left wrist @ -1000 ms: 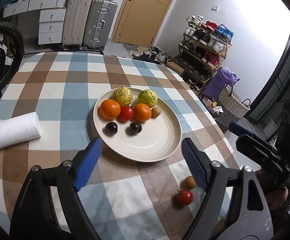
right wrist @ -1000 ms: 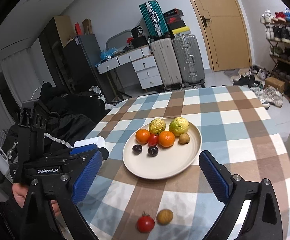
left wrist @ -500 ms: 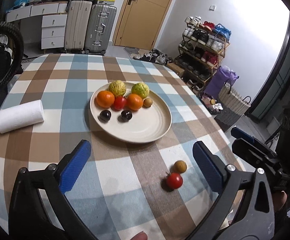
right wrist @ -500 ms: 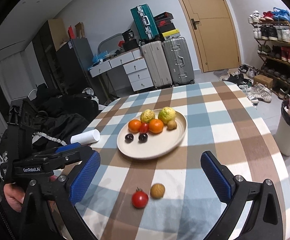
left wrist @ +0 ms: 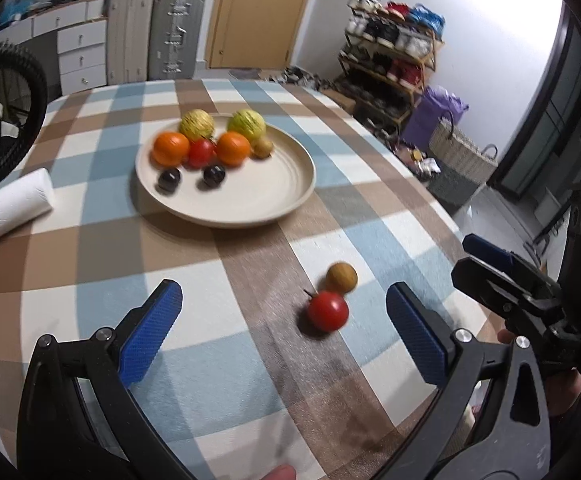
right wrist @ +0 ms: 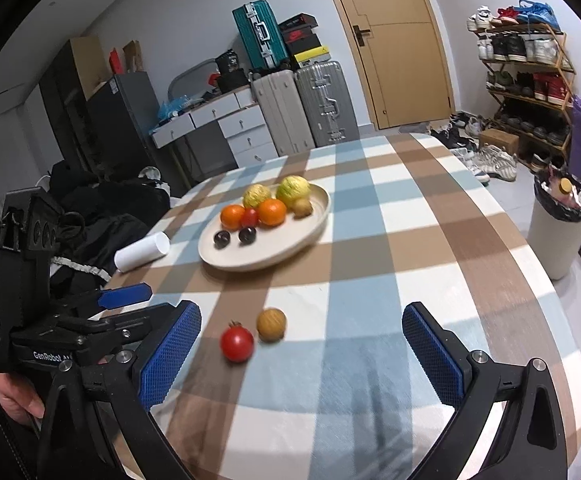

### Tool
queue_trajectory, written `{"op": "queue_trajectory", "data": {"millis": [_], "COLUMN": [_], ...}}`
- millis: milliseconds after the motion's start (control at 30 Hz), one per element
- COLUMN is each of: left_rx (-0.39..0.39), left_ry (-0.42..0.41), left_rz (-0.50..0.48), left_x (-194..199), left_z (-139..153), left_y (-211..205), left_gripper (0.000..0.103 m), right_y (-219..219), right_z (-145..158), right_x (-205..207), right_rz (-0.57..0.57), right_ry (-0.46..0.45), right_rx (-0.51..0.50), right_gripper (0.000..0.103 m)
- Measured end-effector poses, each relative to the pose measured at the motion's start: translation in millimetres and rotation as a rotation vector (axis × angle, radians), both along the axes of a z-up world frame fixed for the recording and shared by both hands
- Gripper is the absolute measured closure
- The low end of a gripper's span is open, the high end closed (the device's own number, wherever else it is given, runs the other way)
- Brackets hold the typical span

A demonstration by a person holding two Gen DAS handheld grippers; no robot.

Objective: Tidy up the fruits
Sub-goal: 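Move both tools back toward the last tomato and brown fruit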

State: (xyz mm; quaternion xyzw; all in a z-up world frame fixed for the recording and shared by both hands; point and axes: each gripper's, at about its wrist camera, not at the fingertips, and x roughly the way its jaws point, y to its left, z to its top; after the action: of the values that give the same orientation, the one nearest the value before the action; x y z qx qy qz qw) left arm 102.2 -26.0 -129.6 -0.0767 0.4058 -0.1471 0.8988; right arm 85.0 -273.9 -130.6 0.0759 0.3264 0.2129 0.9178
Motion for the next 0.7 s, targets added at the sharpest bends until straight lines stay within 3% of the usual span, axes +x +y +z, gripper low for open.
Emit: {"op": "queue_trajectory", "data": {"millis": [300, 467, 633, 700], "left_rx": [0.081, 0.064, 0.097, 0.105], "left_ry": [0.085, 0.125, 0.09, 0.079], "left_rz": [-0.073, -0.104, -0.148, -0.171], "left_x": [13, 21, 23, 24], "left_z": [-32, -44, -44, -44], "left_y": [-26, -31, -42, -46], "left_gripper": [0.001, 0.001, 0.002, 0.009], "right_y": [-14, -17, -15, -15], "right_z": [-15, -20, -24, -26], "right_x": [0, 3, 6, 7], "right_rz": [-0.037, -0.044, -0.043, -0.043], "right_ry": [0.034, 0.044, 0.054, 0.059], "right_rx": [-0.003, -0.003, -0.011, -0.01], "right_gripper": [0.0, 0.0, 0.0, 0.0]}}
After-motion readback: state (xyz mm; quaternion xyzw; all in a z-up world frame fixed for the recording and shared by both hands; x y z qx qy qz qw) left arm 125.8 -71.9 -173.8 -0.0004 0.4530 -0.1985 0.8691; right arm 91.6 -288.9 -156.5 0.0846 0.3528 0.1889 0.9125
